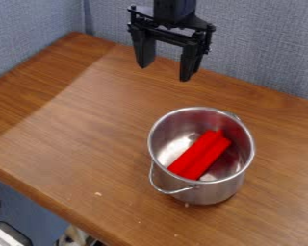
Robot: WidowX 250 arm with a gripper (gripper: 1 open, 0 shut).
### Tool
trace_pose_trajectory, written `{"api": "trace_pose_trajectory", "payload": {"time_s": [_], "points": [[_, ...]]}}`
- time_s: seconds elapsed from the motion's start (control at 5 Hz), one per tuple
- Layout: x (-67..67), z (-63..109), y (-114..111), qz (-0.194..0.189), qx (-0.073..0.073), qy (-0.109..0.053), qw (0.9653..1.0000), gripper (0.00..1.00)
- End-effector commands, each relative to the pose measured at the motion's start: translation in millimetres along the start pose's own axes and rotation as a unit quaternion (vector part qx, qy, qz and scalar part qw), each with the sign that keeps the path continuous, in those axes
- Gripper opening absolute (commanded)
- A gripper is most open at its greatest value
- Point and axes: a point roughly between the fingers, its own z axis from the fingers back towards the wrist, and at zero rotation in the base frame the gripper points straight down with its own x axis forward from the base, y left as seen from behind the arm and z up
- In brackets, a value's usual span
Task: Move the red object from the metal pot to the table
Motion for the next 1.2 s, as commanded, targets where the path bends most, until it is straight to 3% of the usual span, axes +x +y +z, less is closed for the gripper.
{"api": "trace_pose_trajectory", "payload": {"time_s": [0.0,0.2,0.6,1.0], "points": [[-0.2,-8.6,3,-0.003,0.000,0.009,1.0000,1.00],[-0.6,-17.4,6,-0.008,0.001,0.017,0.9998,1.00],[-17.2,-19.2,-25,-0.034,-0.009,0.014,0.9993,1.00],[-20.8,-36.5,-75,-0.038,-0.017,-0.006,0.9991,1.00]]}}
